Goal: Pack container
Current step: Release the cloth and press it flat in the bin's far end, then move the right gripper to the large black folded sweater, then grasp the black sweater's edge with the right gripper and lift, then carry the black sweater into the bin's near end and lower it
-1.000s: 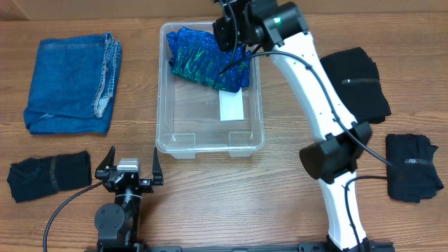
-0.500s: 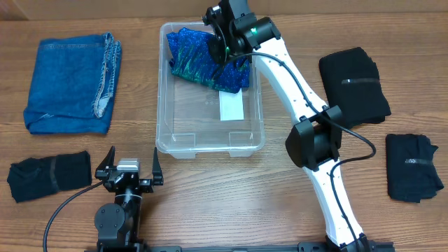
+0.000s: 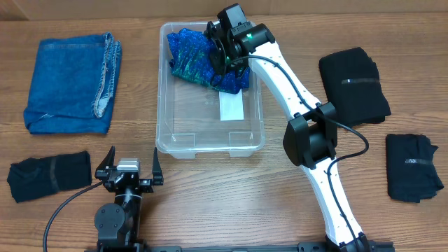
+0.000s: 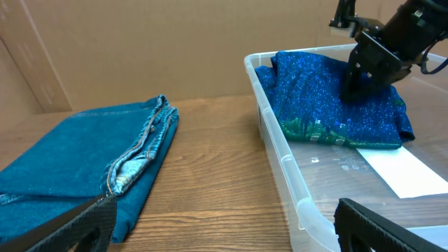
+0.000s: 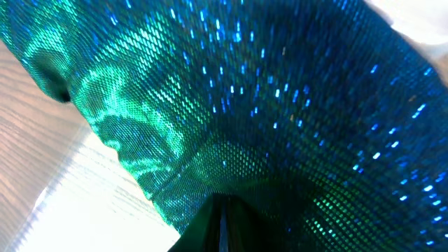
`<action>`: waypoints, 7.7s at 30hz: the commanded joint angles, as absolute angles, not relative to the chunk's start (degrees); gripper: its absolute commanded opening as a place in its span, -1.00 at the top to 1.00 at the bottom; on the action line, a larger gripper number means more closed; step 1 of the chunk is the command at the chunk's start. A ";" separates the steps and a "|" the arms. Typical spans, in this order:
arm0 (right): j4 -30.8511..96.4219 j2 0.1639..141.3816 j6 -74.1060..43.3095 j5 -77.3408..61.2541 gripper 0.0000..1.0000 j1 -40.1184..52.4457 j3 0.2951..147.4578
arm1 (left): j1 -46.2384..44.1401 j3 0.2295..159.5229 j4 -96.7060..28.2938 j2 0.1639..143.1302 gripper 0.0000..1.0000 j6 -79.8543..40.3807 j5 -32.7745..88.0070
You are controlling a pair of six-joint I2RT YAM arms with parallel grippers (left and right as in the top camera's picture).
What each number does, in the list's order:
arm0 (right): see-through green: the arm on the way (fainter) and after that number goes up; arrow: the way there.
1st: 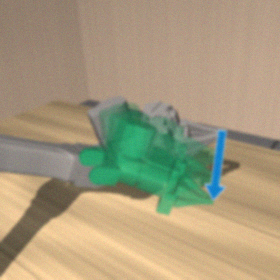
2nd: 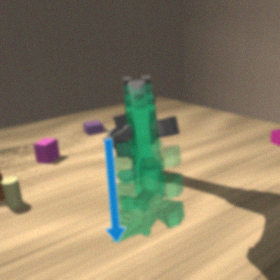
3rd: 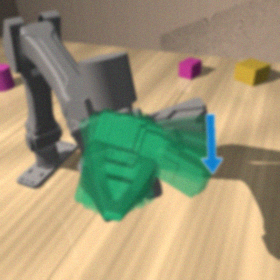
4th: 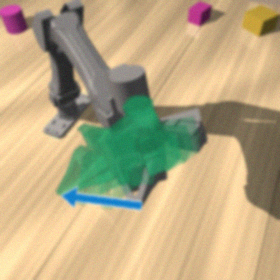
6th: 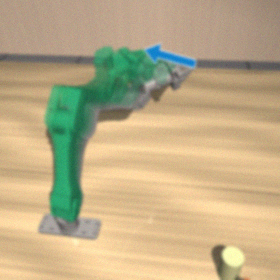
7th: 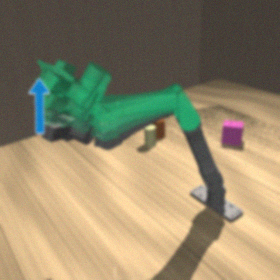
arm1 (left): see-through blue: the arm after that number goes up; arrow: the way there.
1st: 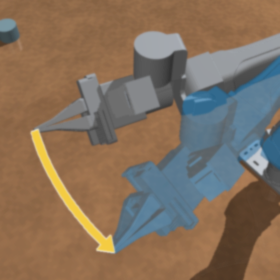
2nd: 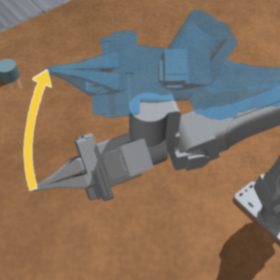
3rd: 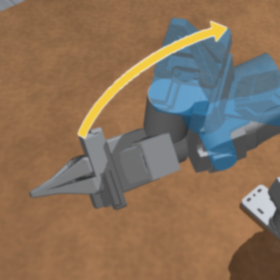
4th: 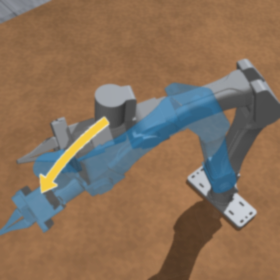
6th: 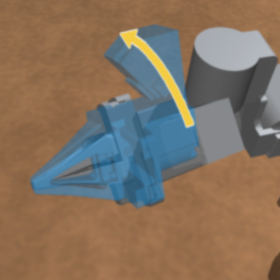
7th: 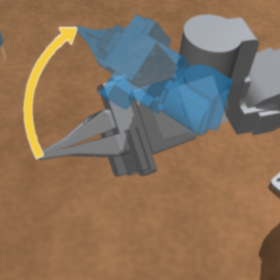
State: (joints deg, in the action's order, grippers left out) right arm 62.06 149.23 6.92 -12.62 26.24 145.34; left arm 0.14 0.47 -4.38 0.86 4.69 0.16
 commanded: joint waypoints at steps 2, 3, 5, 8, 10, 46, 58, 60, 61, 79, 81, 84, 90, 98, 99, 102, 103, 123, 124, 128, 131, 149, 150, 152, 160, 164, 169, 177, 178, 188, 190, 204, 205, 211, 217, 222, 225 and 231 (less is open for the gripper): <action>64.14 149.56 8.01 -12.05 0.85 25.69 144.79 | 0.51 0.27 -4.32 0.27 -1.00 5.17 -0.43; 64.62 149.56 8.03 -12.08 0.88 25.69 144.79 | 0.51 0.27 -4.32 0.27 -1.00 5.17 -0.43; 64.86 149.34 8.67 -12.10 0.92 25.69 144.99 | 0.51 0.27 -4.32 0.27 -1.00 5.17 -0.40; 64.82 148.62 9.32 -12.10 0.93 25.76 147.55 | 0.51 0.27 -4.32 0.27 -1.00 5.17 -0.43; 64.47 148.51 10.59 -12.08 0.93 25.80 149.53 | 0.51 0.27 -4.32 0.27 -1.00 5.17 -0.43; 59.66 146.52 7.31 -0.49 -0.73 29.65 165.75 | 0.51 0.25 -4.32 0.27 -1.00 5.17 -0.43; 89.14 130.61 1.43 9.43 -1.00 11.38 175.30 | 0.51 0.27 -4.32 0.27 -1.00 5.17 -0.43; 92.05 130.85 -2.11 9.34 -1.00 4.45 174.67 | 0.51 0.27 -4.32 0.27 -1.00 5.17 -0.43; 93.14 130.96 -4.45 8.97 -1.00 0.97 174.08 | 0.51 0.27 -4.32 0.27 -1.00 5.17 -0.43; 83.74 131.81 13.74 -22.44 -1.00 -32.69 129.03 | 0.51 0.27 -4.32 0.27 -1.00 5.17 -0.43; 81.65 131.81 18.48 -26.06 -1.00 -32.71 123.76 | 0.51 0.25 -4.32 0.27 -1.00 5.17 -0.43; 76.66 131.81 22.81 -27.38 -1.00 -32.45 117.49 | 0.51 0.27 -4.32 0.27 -1.00 5.17 -0.43; 65.98 131.81 23.86 -31.03 -0.99 -32.42 111.00 | 0.51 0.25 -4.32 0.27 -1.00 5.17 -0.43; 63.53 131.83 23.83 -32.23 -0.99 -30.35 107.77 | 0.51 0.25 -4.32 0.27 -1.00 5.17 -0.43; 62.67 131.83 23.75 -32.25 -0.98 -30.15 106.63 | 0.51 0.27 -4.32 0.27 -1.00 5.17 -0.43; 60.40 131.85 22.90 -32.14 -0.98 -30.11 104.14 | 0.51 0.27 -4.32 0.27 -1.00 5.17 -0.43; 60.01 131.85 22.85 -31.97 -0.98 -30.13 103.66 | 0.51 0.25 -4.32 0.27 -1.00 5.17 -0.43; 63.24 131.85 13.65 -34.61 0.74 -24.08 102.37 | 0.51 0.25 -4.32 0.27 -1.00 5.17 -0.43; 63.18 131.85 13.04 -34.63 0.77 -23.57 102.37 | 0.51 0.27 -4.32 0.27 -1.00 5.17 -0.43; 62.67 131.85 9.98 -33.95 0.59 -22.15 102.37 | 0.51 0.27 -4.32 0.27 -1.00 5.17 -0.43; 61.36 131.85 7.51 -30.17 -0.03 -22.09 102.39 | 0.51 0.27 -4.32 0.27 -1.00 5.17 -0.43; 55.72 131.70 2.72 -11.05 -0.33 -22.44 105.82 | 0.51 0.27 -4.32 0.27 -1.00 5.19 -0.43; 55.75 131.70 2.72 -9.98 -0.33 -22.44 105.82 | 0.51 0.27 -4.32 0.27 -1.00 5.17 -0.43; 55.57 131.70 2.74 -6.96 -0.33 -22.46 105.82 | 0.51 0.25 -4.32 0.27 -1.00 5.17 -0.43; 54.43 131.81 3.36 -4.51 -0.34 -22.46 105.69 | 0.51 0.27 -4.32 0.27 -1.00 5.17 -0.43; 54.00 131.81 3.40 -6.81 -0.40 -22.06 103.09 | 0.51 0.25 -4.32 0.27 -1.00 5.17 -0.40; 51.18 131.83 3.36 -11.27 -0.40 -19.75 97.30 | 0.51 0.27 -4.32 0.27 -1.00 5.17 -0.43; 50.87 131.83 2.66 -17.28 0.49 -16.10 95.20 | 0.51 0.27 -4.32 0.27 -1.00 5.17 -0.43; 50.89 131.83 2.42 -18.33 0.67 -16.01 95.20 | 0.51 0.27 -4.32 0.27 -1.00 5.17 -0.43; 59.99 128.05 1.69 -22.00 0.93 -15.90 102.37 | 0.51 0.27 -4.32 0.27 -1.00 5.17 -0.43; 63.90 124.03 1.63 -25.93 0.93 -15.79 106.56 | 0.51 0.25 -4.32 0.27 -1.00 5.17 -0.43; 73.17 110.48 -2.79 -32.77 0.93 -7.99 120.09 | 0.51 0.27 -4.32 0.27 -0.99 5.17 -0.43; 72.77 109.56 -4.19 -32.84 0.93 -7.07 120.68 | 0.51 0.27 -4.32 0.27 -1.00 5.17 -0.43; 66.28 103.59 -15.90 -34.85 0.92 1.72 121.64 | 0.51 0.27 -4.32 0.27 -0.99 5.17 -0.43; 66.87 102.61 0.80 -33.43 0.92 10.90 121.34 | 0.51 0.27 -4.32 0.27 -1.00 5.17 -0.43; 70.96 102.74 27.88 -26.37 0.92 18.28 121.08 | 0.51 0.27 -4.32 0.27 -1.00 5.17 -0.40; 71.26 102.76 36.95 -26.37 0.93 20.40 120.60 | 0.51 0.27 -4.32 0.27 -1.00 5.17 -0.43; 70.13 104.51 46.50 -26.41 0.92 22.81 117.34 | 0.51 0.27 -4.32 0.27 -1.00 5.17 -0.43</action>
